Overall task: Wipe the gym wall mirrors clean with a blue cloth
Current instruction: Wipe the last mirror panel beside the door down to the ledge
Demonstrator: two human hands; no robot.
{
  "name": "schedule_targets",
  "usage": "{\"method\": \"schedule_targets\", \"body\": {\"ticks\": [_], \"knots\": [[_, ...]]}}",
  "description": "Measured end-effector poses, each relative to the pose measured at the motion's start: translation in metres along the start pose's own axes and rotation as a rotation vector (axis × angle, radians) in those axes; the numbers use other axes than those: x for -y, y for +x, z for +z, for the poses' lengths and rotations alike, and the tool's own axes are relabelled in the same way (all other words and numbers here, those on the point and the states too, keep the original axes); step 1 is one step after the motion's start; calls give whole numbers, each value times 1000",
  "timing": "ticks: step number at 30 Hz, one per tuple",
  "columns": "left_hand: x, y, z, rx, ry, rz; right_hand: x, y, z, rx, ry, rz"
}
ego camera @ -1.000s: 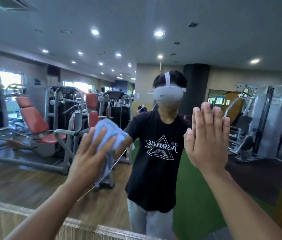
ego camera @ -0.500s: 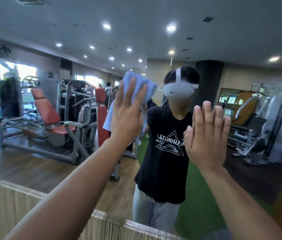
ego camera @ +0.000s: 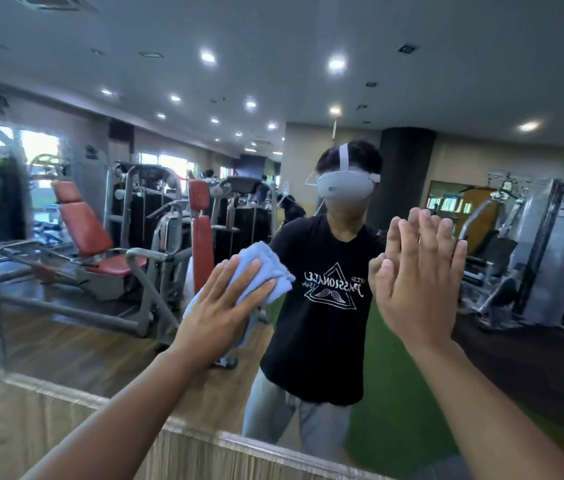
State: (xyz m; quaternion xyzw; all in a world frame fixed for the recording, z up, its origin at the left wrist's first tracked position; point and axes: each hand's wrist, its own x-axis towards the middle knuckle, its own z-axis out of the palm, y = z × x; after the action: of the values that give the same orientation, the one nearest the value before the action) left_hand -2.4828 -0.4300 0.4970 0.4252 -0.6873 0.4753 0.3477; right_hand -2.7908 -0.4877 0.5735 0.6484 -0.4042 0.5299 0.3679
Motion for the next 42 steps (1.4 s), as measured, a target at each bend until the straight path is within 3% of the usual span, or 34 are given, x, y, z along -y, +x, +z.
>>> {"method": "schedule_targets", "body": {"ticks": [10,16,19,22,25,29,35,42], "knots": [[156,-47,-42,78,-70,-311,148,16,45,-40,15,-81],[208,22,-65,-126,-175,-588,187,23,67,-17,19,-55],[196,78,-65,-236,-122,-507,190,25,76,-59,-6,-37],[165,102,-45,-271,-43,-222,190,23,84,-105,-35,-47],[128,78,-24,-217,-66,-11,187,22,86,-121,-34,-54],[119,2,-11,-119,-98,88,185,21,85,-104,-36,-70],[198,-52,-37,-46,-30,-66,187,20,85,-97,-47,-64],[202,28,-53,-158,-118,-312,190,19,85,-106,-64,-48]]}}
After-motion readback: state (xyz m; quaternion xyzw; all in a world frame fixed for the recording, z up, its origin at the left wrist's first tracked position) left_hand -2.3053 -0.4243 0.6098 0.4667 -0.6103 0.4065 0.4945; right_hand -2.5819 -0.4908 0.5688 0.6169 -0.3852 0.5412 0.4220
